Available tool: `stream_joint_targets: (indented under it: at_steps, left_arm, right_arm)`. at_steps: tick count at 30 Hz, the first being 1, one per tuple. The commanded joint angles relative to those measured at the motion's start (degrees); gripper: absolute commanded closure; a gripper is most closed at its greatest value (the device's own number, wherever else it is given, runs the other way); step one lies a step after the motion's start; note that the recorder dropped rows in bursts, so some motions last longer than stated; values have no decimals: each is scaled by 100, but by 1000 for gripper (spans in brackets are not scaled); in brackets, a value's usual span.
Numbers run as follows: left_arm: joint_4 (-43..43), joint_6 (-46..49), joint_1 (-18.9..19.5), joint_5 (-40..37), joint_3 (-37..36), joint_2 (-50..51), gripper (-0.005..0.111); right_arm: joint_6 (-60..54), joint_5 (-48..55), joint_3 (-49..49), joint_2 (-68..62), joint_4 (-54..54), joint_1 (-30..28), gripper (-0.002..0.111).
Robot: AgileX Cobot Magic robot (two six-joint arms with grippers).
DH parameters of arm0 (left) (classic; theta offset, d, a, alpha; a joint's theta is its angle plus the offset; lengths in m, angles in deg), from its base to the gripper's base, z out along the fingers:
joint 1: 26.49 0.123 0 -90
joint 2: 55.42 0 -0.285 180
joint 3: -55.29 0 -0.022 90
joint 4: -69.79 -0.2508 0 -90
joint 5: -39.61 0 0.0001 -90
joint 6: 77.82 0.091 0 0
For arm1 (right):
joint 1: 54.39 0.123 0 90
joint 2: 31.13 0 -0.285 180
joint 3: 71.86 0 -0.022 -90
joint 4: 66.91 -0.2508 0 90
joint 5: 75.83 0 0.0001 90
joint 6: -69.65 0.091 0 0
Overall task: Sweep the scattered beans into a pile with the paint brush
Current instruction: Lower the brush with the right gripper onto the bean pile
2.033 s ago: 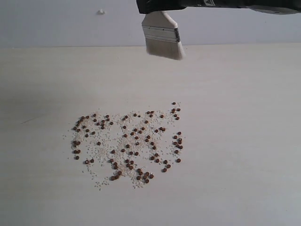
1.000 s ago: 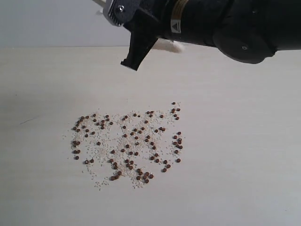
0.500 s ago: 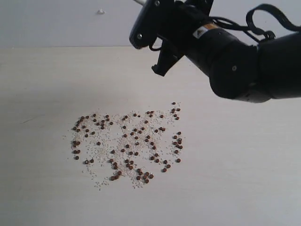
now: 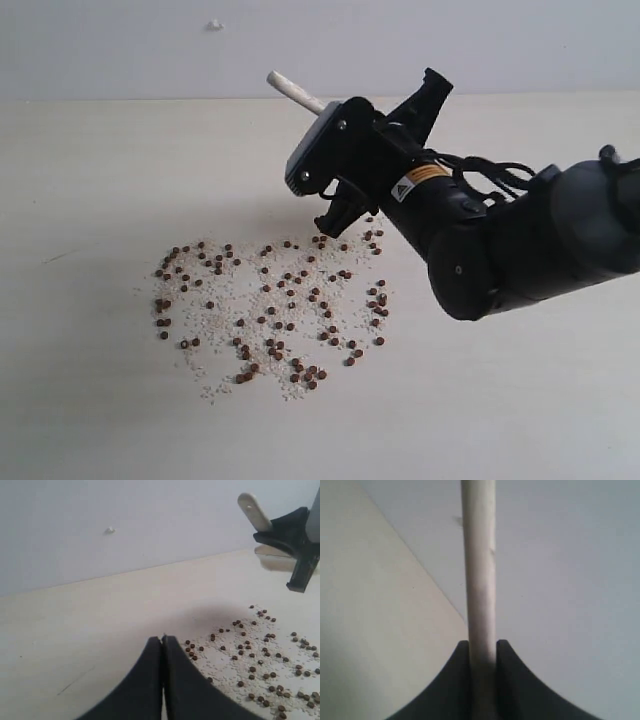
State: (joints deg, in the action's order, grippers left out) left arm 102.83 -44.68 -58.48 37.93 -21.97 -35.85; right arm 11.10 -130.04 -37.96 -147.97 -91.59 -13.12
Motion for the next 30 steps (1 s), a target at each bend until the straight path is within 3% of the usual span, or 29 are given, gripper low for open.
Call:
stream_joint_targets:
  at_steps: [1, 4, 10, 16, 30]
  left_arm:
    - [-5, -38, 7, 14, 4, -28, 107]
    - [-5, -38, 7, 14, 4, -28, 107]
    - [-5, -38, 7, 14, 4, -28, 107]
    - [-5, -38, 7, 14, 4, -28, 107]
    - [-5, -38, 7, 14, 4, -28, 107]
  right_arm:
    - [316, -677, 8, -386, 176, -28, 108]
    - [940, -715, 8, -581, 715, -224, 108]
    - [2996, -608, -93, -737, 2919, -1177, 108]
    - [3314, -498, -268, -779, 3692, -1609, 108]
    - [3501, -426, -291, -1303, 4228, -1607, 108]
